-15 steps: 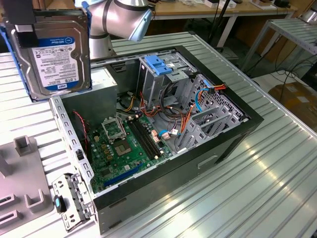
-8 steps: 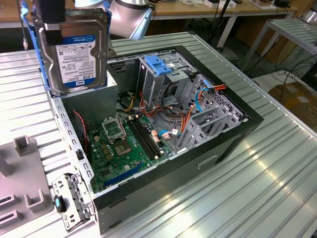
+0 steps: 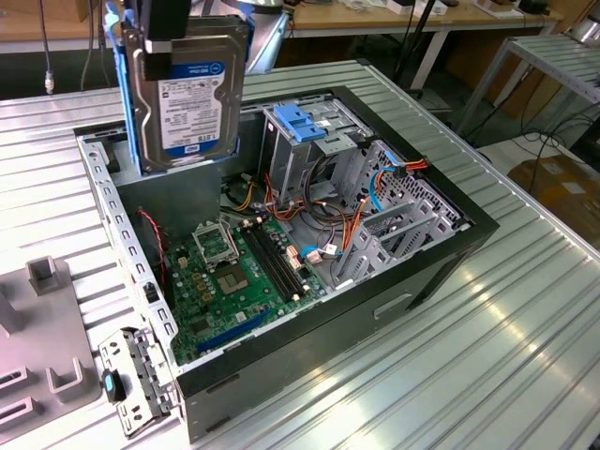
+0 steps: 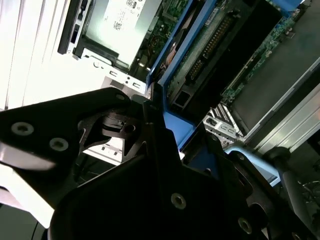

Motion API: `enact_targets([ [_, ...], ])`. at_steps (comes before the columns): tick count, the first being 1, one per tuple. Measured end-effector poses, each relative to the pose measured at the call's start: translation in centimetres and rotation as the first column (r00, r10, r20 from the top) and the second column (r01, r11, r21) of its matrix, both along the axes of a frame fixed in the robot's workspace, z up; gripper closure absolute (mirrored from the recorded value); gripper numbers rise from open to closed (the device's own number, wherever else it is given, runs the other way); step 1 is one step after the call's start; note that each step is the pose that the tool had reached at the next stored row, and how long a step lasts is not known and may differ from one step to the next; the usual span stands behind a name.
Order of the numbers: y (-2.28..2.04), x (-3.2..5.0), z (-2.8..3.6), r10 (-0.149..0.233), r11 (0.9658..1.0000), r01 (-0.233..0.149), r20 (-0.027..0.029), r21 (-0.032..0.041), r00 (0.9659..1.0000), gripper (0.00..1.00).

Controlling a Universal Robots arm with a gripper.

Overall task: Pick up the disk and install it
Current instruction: 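Pick up the disk, then insert the disk into the insertion slot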

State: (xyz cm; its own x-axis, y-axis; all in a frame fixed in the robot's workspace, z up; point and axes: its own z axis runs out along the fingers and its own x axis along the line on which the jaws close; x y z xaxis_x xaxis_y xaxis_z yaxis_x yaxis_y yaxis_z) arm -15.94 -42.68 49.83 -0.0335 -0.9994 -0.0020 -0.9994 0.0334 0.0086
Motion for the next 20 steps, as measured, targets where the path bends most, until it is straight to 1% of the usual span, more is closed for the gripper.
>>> enact_targets([
  [1, 0.00, 0.42, 0.00, 0.000, 1.0000, 0.000, 0.0000, -0.0003, 1.0000, 0.63],
  [3, 0.00, 0.75, 0.00, 0.000, 1.0000, 0.000, 0.0000, -0.0007, 1.0000, 0.63],
  [17, 0.00, 0.82, 0.00, 0.000, 1.0000, 0.000, 0.0000, -0.0007, 1.0000, 0.63],
  [20, -0.24, 0.82, -0.01, 0.000, 1.0000, 0.000, 0.0001, -0.0006, 1.0000, 0.63],
])
